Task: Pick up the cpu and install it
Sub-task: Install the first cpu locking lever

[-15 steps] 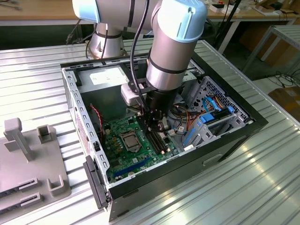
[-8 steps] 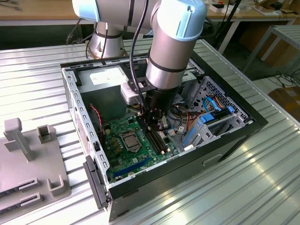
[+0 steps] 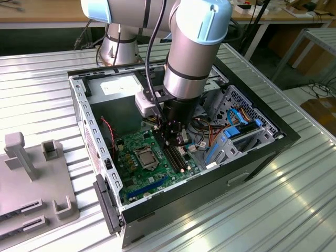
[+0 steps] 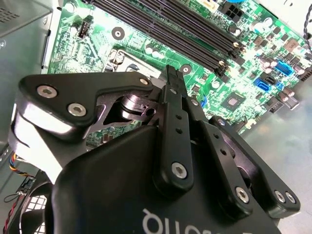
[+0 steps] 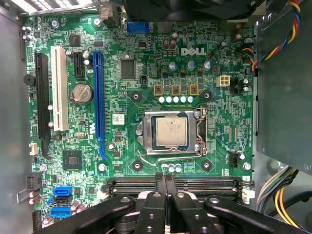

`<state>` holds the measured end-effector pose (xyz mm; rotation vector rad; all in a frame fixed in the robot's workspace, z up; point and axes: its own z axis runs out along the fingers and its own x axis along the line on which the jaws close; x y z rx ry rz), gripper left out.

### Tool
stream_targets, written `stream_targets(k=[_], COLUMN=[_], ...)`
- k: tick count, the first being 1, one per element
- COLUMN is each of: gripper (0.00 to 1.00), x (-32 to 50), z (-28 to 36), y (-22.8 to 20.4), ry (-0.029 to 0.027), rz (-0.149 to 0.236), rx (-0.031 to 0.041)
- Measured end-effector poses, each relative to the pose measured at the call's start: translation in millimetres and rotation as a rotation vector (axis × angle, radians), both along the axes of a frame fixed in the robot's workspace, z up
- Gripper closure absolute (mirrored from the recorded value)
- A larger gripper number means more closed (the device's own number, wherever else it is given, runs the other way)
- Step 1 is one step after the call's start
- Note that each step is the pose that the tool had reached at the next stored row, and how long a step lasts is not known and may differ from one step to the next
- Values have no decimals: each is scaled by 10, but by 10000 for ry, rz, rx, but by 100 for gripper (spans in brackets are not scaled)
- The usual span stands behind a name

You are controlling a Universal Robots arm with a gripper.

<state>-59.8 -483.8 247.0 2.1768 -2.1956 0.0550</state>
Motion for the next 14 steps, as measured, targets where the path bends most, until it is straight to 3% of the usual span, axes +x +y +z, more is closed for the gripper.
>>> stream_targets(k=[9,14], gripper=[89,89], x=[-6,-11], z=[-17,-65], y=[-6,-86], ry=[0,-11], rz=[1,-1], rx=[-12,-13])
